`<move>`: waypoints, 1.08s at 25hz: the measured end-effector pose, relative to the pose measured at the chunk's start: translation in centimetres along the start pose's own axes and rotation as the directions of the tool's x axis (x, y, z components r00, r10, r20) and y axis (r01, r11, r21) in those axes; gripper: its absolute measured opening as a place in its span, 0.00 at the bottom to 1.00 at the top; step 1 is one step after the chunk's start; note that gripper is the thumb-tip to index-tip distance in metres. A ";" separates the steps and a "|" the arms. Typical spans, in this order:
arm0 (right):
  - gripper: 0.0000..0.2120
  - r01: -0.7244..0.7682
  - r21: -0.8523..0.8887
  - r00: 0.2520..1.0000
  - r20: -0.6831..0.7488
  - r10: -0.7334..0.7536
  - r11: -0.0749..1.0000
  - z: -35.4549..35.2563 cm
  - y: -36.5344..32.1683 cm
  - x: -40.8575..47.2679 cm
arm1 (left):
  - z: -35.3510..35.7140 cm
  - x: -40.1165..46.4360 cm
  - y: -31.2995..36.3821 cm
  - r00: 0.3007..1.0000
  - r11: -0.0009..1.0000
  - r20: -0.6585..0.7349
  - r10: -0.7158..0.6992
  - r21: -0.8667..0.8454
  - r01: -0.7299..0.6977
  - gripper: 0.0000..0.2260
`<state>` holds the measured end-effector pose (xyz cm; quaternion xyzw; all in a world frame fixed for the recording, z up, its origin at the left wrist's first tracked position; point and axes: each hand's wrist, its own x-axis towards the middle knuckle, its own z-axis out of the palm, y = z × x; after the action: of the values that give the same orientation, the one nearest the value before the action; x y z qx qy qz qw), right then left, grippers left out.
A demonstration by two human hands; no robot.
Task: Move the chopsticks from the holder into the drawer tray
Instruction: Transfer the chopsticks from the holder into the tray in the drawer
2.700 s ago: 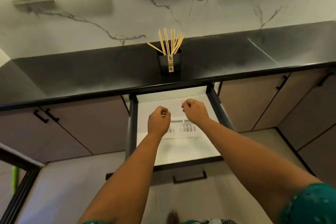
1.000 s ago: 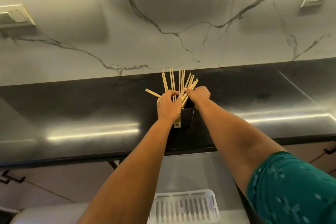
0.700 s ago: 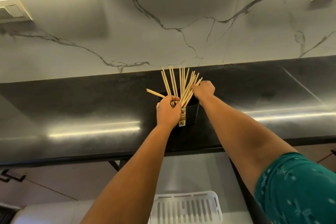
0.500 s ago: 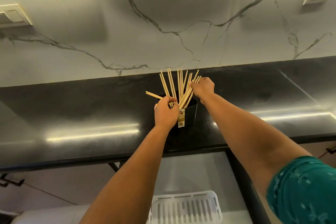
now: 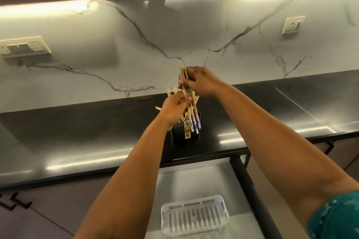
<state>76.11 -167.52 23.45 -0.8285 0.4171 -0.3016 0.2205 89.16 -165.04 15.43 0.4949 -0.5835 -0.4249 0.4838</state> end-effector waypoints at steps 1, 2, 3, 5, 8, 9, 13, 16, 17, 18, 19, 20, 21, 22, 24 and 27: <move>0.05 -0.005 0.047 1.000 0.025 0.003 0.999 0.0 -0.8 -1.1 | 0.3 -1.4 0.0 0.997 0.997 0.068 -0.032 -0.071 0.037 0.07; 0.06 -0.022 0.089 0.998 0.060 0.017 0.996 0.2 -1.4 -2.1 | 0.7 -2.8 -0.1 0.990 0.987 0.132 -0.054 -0.140 0.073 0.08; 0.06 -0.053 0.139 0.995 0.088 0.041 0.989 0.5 -1.8 -3.1 | 1.1 -4.2 -0.4 0.983 0.975 0.174 -0.067 -0.198 0.101 0.09; 0.10 -0.145 0.310 0.989 0.079 0.127 0.940 1.8 -1.6 -5.4 | 1.7 -6.9 -1.2 0.982 0.944 0.163 -0.097 -0.296 0.143 0.09; 0.21 -0.343 0.530 0.901 -0.049 0.432 0.775 5.3 1.2 -10.6 | 1.4 -10.1 -3.5 0.980 0.851 -0.024 -0.200 -0.500 0.162 0.10; 0.23 -0.426 0.587 0.818 -0.075 0.570 0.689 6.9 2.5 -12.8 | 1.0 -11.2 -4.4 0.967 0.786 -0.070 -0.243 -0.599 0.154 0.10; 0.30 -0.358 0.923 0.607 0.114 0.787 0.143 13.7 4.7 -19.6 | 1.6 -15.3 -7.8 0.931 0.573 -0.072 -0.358 -0.804 0.158 0.09; 0.31 -0.330 0.941 0.609 0.146 0.779 0.081 16.4 3.7 -20.2 | 3.9 -17.6 -9.7 0.907 0.526 -0.029 -0.421 -0.822 0.219 0.09; 0.30 -0.334 0.939 0.614 0.148 0.775 0.085 16.8 3.5 -20.3 | 4.4 -18.1 -10.2 0.896 0.518 -0.026 -0.442 -0.824 0.232 0.10; 0.28 -0.344 0.935 0.619 0.156 0.770 0.088 17.0 3.3 -20.4 | 4.6 -18.5 -10.6 0.884 0.515 -0.030 -0.467 -0.821 0.245 0.10; 0.26 -0.359 0.926 0.633 0.146 0.761 0.121 17.1 3.4 -20.7 | 4.5 -18.7 -11.1 0.869 0.512 -0.037 -0.494 -0.820 0.256 0.10; 0.23 -0.398 0.891 0.658 0.111 0.745 0.219 17.2 3.6 -21.0 | 4.4 -18.9 -11.7 0.852 0.505 -0.047 -0.521 -0.822 0.264 0.10; 0.21 -0.469 0.784 0.708 0.058 0.704 0.407 17.3 3.8 -21.6 | 4.3 -19.0 -12.2 0.833 0.491 -0.058 -0.550 -0.829 0.267 0.10; 0.24 -0.524 0.557 0.781 0.012 0.625 0.644 17.6 4.2 -22.0 | 4.3 -19.1 -12.8 0.811 0.473 -0.070 -0.581 -0.840 0.266 0.10; 0.34 -0.429 -0.016 0.896 0.120 0.427 0.903 19.3 5.0 -23.0 | 4.9 -19.5 -14.1 0.766 0.428 -0.067 -0.640 -0.858 0.282 0.09; 0.31 -0.219 -0.522 0.916 0.182 0.358 0.824 22.9 6.8 -25.0 | 6.7 -20.1 -16.2 0.684 0.356 0.007 -0.729 -0.850 0.389 0.07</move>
<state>76.22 -148.07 -5.12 -0.8169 0.5670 -0.0319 0.1010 86.13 -147.43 -4.37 0.4644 -0.0128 -0.6761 0.5718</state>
